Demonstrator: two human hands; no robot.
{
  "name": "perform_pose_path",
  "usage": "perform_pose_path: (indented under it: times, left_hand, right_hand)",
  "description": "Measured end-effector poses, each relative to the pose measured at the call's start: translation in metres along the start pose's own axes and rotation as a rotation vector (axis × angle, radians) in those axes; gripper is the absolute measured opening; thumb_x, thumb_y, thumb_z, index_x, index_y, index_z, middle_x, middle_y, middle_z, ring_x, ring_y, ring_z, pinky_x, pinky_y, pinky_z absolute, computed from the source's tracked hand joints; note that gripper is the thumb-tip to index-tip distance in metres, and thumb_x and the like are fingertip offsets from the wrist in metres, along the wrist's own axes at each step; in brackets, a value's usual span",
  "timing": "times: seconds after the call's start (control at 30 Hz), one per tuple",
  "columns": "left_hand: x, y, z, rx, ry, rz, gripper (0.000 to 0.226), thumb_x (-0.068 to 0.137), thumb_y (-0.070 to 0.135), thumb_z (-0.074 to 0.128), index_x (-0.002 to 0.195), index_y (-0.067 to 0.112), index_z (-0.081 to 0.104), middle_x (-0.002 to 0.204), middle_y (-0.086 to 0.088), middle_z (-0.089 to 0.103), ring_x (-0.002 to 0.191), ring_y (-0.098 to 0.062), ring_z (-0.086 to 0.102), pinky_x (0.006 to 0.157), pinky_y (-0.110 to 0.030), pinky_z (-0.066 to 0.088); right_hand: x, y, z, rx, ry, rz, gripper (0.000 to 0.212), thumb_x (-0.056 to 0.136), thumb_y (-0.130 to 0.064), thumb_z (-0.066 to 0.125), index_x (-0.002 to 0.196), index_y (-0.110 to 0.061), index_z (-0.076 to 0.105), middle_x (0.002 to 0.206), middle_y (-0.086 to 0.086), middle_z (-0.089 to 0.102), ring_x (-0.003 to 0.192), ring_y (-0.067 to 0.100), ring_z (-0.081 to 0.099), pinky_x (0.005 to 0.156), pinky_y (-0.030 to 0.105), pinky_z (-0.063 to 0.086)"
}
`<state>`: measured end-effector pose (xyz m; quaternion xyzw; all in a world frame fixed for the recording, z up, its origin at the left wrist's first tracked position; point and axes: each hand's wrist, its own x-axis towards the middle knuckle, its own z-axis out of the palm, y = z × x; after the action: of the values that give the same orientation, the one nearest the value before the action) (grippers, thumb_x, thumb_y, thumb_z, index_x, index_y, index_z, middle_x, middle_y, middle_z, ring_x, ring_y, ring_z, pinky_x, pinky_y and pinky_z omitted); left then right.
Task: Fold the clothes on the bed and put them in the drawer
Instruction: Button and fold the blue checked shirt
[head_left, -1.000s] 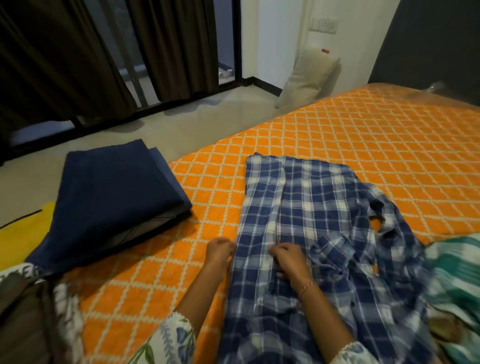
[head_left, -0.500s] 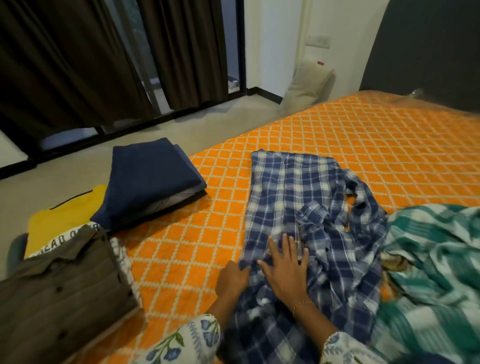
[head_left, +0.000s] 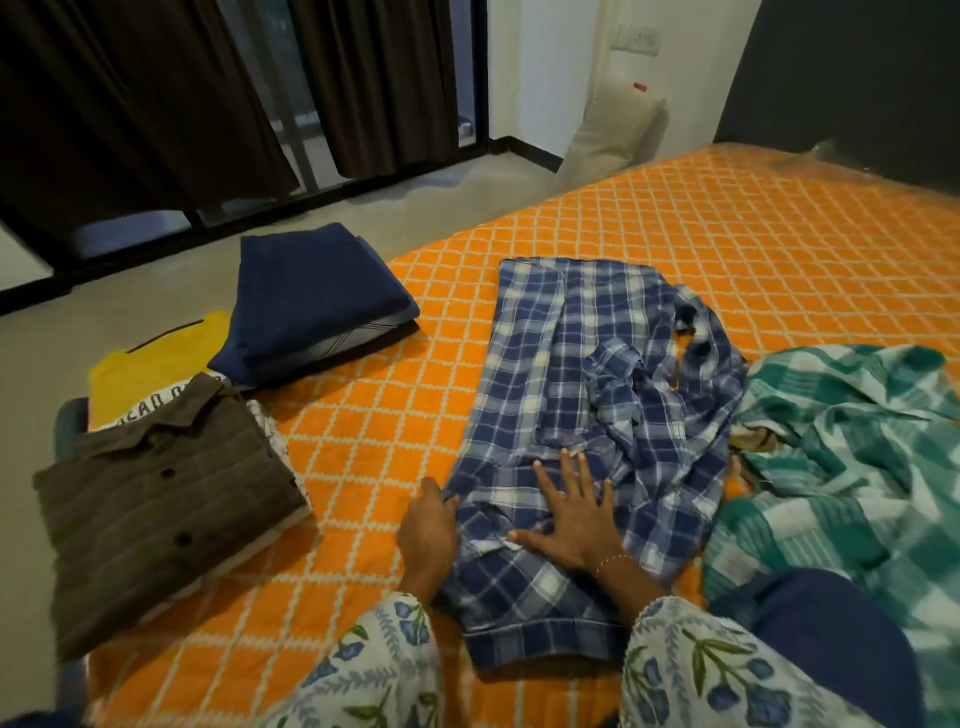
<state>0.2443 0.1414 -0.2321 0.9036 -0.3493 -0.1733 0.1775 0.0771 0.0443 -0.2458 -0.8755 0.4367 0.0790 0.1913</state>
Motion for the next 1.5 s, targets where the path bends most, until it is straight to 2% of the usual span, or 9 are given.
perform_pose_path:
  times: [0.17, 0.33, 0.53, 0.7, 0.9, 1.1, 1.23, 1.37, 1.5]
  left_hand:
    - [-0.002, -0.019, -0.012, 0.15, 0.021, 0.01, 0.031, 0.097, 0.035, 0.046, 0.115, 0.01, 0.043, 0.109, -0.011, 0.061, 0.094, -0.03, 0.059, 0.065, -0.035, 0.042]
    - [0.001, 0.027, -0.007, 0.235, 0.158, 0.278, 0.044, 0.096, 0.032, 0.049, 0.136, 0.015, 0.041, 0.138, -0.007, 0.043, 0.124, -0.027, 0.042, 0.097, -0.041, 0.033]
    - [0.032, 0.121, 0.025, -0.133, -0.034, 0.627, 0.029, 0.097, 0.014, 0.046, 0.124, 0.013, 0.057, 0.124, -0.003, 0.055, 0.113, -0.02, 0.051, 0.094, -0.032, 0.038]
    - [0.072, 0.164, 0.021, -0.674, -0.36, 0.265, 0.021, 0.099, 0.019, 0.048, 0.105, 0.006, 0.064, 0.099, -0.008, 0.062, 0.085, -0.013, 0.056, 0.072, -0.019, 0.045]
    - [0.108, 0.221, -0.024, -0.765, -0.792, 0.023, 0.056, 0.096, 0.06, 0.029, 0.112, 0.018, 0.062, 0.1, 0.004, 0.059, 0.093, -0.012, 0.054, 0.095, -0.034, 0.04]
    - [0.127, 0.269, -0.052, -0.894, -0.638, 0.093, 0.037, 0.096, 0.009, 0.05, 0.133, 0.008, 0.046, 0.109, -0.003, 0.058, 0.082, -0.015, 0.057, 0.065, -0.026, 0.048]
    - [0.122, 0.269, -0.063, -0.624, -0.585, 0.532, 0.06, 0.093, -0.013, 0.035, 0.146, 0.015, 0.032, 0.148, 0.0, 0.033, 0.132, -0.018, 0.038, 0.075, -0.016, 0.045]
    - [0.109, 0.269, -0.074, -0.556, -0.776, 0.709, 0.057, 0.097, 0.01, 0.051, 0.148, 0.021, 0.03, 0.154, 0.003, 0.026, 0.138, -0.016, 0.031, 0.094, -0.016, 0.04]
    - [0.121, 0.271, -0.085, -1.018, -0.529, 0.413, 0.02, 0.094, 0.028, 0.053, 0.107, 0.021, 0.065, 0.112, 0.003, 0.066, 0.108, -0.014, 0.058, 0.077, -0.019, 0.044]
  right_hand:
    - [-0.011, -0.024, 0.006, 0.058, -0.022, -0.039, 0.132, 0.038, -0.099, -0.011, 0.15, -0.031, -0.01, 0.146, 0.001, -0.035, 0.135, 0.019, -0.033, 0.111, 0.059, -0.012]
    - [-0.004, -0.01, -0.028, 0.326, 0.518, 0.117, 0.067, 0.093, -0.063, 0.026, 0.12, -0.011, 0.061, 0.126, 0.01, 0.057, 0.12, 0.03, 0.049, 0.097, 0.044, 0.039]
    - [0.055, 0.049, -0.075, 0.403, 0.471, 0.461, 0.041, 0.095, -0.029, 0.051, 0.126, -0.002, 0.052, 0.124, 0.018, 0.055, 0.113, 0.035, 0.051, 0.088, 0.042, 0.046]
    - [0.088, 0.066, -0.092, 0.729, 0.44, 0.395, 0.011, 0.092, -0.016, 0.056, 0.083, -0.013, 0.062, 0.081, 0.015, 0.06, 0.084, 0.034, 0.06, 0.072, 0.041, 0.048]
    - [0.097, 0.067, -0.143, 1.479, 0.444, 0.326, 0.054, 0.1, -0.019, 0.046, 0.149, -0.012, 0.025, 0.151, 0.008, 0.033, 0.133, 0.03, 0.041, 0.108, 0.045, 0.037]
    - [0.098, 0.074, -0.146, 1.837, 0.232, 0.24, 0.048, 0.094, -0.048, 0.05, 0.123, -0.01, 0.057, 0.119, 0.011, 0.064, 0.101, 0.027, 0.065, 0.082, 0.043, 0.054]
    - [0.104, 0.079, -0.157, 1.822, 0.3, 0.368, 0.065, 0.089, -0.065, 0.036, 0.103, -0.009, 0.066, 0.102, 0.009, 0.065, 0.091, 0.024, 0.06, 0.074, 0.035, 0.047]
    - [0.113, 0.07, -0.183, 1.982, 0.323, 0.296, 0.059, 0.09, -0.062, 0.042, 0.111, -0.012, 0.064, 0.103, 0.012, 0.066, 0.095, 0.029, 0.061, 0.086, 0.048, 0.048]
    - [0.12, 0.071, -0.209, 2.16, 0.356, 0.106, 0.046, 0.093, -0.048, 0.045, 0.105, -0.009, 0.067, 0.102, 0.014, 0.067, 0.086, 0.027, 0.065, 0.074, 0.04, 0.052]
